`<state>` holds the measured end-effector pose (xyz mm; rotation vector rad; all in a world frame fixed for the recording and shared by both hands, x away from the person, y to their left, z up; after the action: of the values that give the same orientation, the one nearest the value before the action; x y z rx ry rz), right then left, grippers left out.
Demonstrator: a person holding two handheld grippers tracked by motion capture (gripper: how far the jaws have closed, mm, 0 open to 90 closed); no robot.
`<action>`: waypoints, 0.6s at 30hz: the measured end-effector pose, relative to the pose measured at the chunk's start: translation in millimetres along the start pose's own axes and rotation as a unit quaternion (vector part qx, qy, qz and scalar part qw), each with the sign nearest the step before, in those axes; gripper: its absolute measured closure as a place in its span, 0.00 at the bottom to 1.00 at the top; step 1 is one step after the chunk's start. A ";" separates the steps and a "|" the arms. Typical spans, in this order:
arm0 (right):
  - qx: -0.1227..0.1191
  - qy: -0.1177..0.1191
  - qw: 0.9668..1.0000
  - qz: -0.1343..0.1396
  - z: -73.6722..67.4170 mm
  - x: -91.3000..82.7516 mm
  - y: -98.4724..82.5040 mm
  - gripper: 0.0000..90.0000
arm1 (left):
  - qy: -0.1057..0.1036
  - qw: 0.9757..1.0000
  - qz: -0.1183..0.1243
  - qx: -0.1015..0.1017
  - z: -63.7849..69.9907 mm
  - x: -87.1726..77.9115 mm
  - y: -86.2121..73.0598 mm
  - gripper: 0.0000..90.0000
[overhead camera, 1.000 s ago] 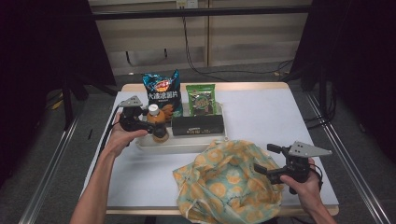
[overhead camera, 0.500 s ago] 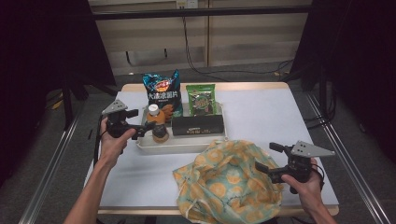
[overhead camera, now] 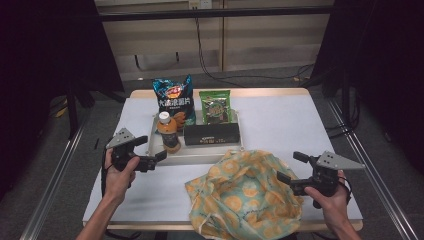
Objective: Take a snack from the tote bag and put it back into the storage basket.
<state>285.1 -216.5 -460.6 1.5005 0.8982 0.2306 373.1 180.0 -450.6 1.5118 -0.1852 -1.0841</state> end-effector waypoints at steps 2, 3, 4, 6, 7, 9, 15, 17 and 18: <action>-0.005 -0.005 1.000 -0.006 -1.2 -2.0 -2.1 0.03 | -0.003 1.000 0.001 -0.002 5.8 -3.7 -4.8 0.04; -0.002 -0.008 1.000 -0.008 -1.9 -3.7 -4.0 0.03 | -0.004 1.000 0.002 0.001 8.7 -5.9 -7.3 0.04; -0.002 -0.012 1.000 -0.008 -1.7 -6.2 -5.8 0.04 | -0.004 1.000 -0.001 0.003 11.3 -7.8 -10.1 0.04; 0.000 -0.021 1.000 -0.007 -0.5 -11.4 -8.3 0.03 | -0.004 1.000 -0.001 -0.001 16.4 -11.8 -14.5 0.03; 0.000 -0.022 1.000 -0.008 -0.2 -13.7 -9.4 0.03 | -0.009 1.000 -0.002 0.000 20.0 -13.3 -16.6 0.03; 0.003 -0.028 1.000 -0.008 0.6 -17.2 -11.7 0.03 | -0.008 1.000 0.001 0.005 26.5 -17.4 -20.3 0.03; 0.009 -0.034 0.999 0.003 4.6 -23.6 -14.6 0.03 | -0.026 1.000 -0.004 0.010 49.1 -24.3 -35.5 0.03; 0.008 -0.036 0.999 0.006 4.8 -25.7 -15.1 0.03 | -0.020 1.000 0.004 0.007 53.4 -26.8 -41.8 0.03; 0.006 -0.038 0.999 0.006 5.3 -26.8 -15.6 0.03 | -0.021 1.000 0.011 0.004 55.0 -27.9 -45.4 0.03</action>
<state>264.4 -239.6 -465.9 1.5167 0.8322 0.1765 298.6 172.7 -467.0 1.4908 -0.2345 -1.1004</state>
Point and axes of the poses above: each handheld gripper's, and its own axes: x roughly forward along the jaws, y roughly out of its top, z roughly to its right, the point moved 9 cm from there along x, roughly forward along the jaws, and after that the axes turned 5 degrees about -z, right-handed, at the moved point
